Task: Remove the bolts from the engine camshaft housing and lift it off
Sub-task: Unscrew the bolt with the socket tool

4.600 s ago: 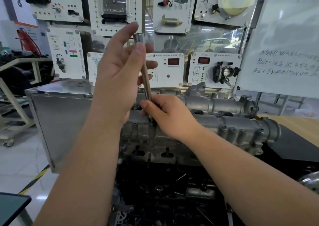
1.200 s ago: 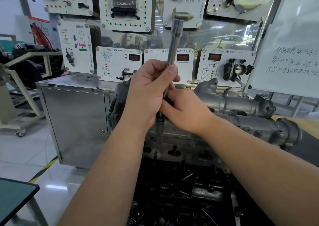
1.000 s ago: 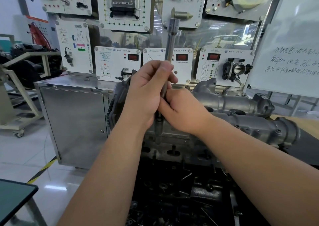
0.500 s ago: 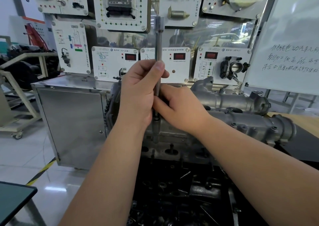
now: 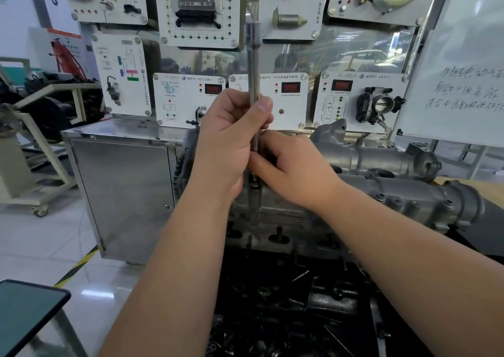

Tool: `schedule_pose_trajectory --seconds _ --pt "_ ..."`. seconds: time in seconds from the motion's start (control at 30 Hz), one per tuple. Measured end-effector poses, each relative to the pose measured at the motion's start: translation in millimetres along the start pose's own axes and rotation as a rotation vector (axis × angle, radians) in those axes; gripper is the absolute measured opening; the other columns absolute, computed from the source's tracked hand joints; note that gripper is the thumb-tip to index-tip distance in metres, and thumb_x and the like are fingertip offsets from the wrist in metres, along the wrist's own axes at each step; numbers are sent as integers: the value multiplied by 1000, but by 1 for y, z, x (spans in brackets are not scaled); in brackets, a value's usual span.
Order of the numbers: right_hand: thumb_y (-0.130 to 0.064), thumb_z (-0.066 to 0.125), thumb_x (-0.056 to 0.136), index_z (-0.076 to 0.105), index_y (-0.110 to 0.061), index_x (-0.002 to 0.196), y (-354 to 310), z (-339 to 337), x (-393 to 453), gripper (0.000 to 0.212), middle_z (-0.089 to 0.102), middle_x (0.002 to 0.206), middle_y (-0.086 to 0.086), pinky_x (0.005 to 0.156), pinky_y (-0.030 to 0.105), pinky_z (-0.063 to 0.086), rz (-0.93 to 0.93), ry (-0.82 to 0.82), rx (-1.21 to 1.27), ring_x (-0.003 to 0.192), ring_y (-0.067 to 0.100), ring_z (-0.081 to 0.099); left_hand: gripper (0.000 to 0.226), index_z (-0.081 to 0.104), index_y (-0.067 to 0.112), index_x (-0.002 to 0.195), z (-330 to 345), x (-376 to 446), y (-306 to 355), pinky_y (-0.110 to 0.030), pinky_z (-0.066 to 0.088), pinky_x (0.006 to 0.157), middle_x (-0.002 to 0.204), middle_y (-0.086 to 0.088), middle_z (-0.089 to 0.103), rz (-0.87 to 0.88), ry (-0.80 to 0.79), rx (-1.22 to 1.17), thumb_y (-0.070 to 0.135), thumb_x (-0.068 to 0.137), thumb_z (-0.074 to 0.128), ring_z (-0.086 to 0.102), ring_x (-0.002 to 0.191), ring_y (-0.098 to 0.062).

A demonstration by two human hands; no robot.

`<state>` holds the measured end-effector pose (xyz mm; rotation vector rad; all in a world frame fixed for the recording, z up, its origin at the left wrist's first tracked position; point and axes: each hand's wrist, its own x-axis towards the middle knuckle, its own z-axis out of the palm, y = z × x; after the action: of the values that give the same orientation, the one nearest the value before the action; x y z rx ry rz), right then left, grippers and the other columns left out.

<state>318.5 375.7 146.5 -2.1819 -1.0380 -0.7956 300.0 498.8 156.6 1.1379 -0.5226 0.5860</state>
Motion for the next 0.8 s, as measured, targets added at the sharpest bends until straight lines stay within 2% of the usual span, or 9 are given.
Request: schedule_pose_trajectory --seconds 0.1,0.2,0.27,0.33,0.37,0.47,0.53,0.67,0.8 --pt "-21 57 100 42 -17 68 1 2 0 35 49 56 0 50 33 36 -8 4 3 49 21 48 13 62 19 77 4 -3 1 -21 50 66 66 4 64 -57 -2 27 25 86 69 58 65 -8" --pt "-17 55 99 49 -10 70 1 1 1 31 49 58 2 49 33 37 -12 -22 12 51 26 51 17 70 21 82 5 -6 1 -22 51 68 70 5 68 -127 -74 125 36 89 64 63 70 -6" --pt "-14 56 99 50 -11 68 1 0 1 32 48 56 0 49 30 36 -9 -28 30 49 19 50 22 74 28 83 2 -8 2 -25 52 72 76 6 71 -149 -100 169 42 91 60 66 76 -6" --pt "-15 56 99 43 -25 63 1 0 2 40 44 53 -11 48 15 31 -20 -15 41 45 6 45 29 77 29 86 -1 -9 2 -27 53 76 80 4 72 -153 -103 145 46 94 55 68 80 -8" --pt "-15 56 100 40 -29 63 0 0 2 42 41 53 -15 48 12 31 -24 -11 37 45 4 43 32 77 29 87 -2 -10 2 -27 54 77 80 3 72 -146 -101 127 47 96 52 68 81 -10" --pt "-17 57 100 45 -21 67 0 1 0 35 39 55 -18 50 11 28 -32 -14 17 46 1 41 33 77 31 85 -5 -8 2 -33 54 80 78 4 68 -97 -144 133 38 99 49 64 82 -14" --pt "-23 60 99 48 -18 67 3 1 0 35 42 55 -15 50 19 31 -15 -34 10 47 4 44 31 78 31 85 -8 -5 3 -33 55 78 77 4 68 -76 -181 118 32 99 50 64 82 -15" --pt "-31 64 97 35 -36 64 0 -1 1 44 40 52 -15 49 17 27 6 -18 -24 46 3 42 28 79 31 81 -9 -4 5 -22 54 69 74 5 71 -31 -135 133 26 95 56 66 76 -8" --pt "-30 51 97 32 -35 65 -4 -1 0 38 42 54 -14 48 21 30 -28 15 -6 47 6 45 20 78 27 76 -1 -5 1 -21 54 69 69 4 71 13 -43 118 21 91 65 66 70 -8"
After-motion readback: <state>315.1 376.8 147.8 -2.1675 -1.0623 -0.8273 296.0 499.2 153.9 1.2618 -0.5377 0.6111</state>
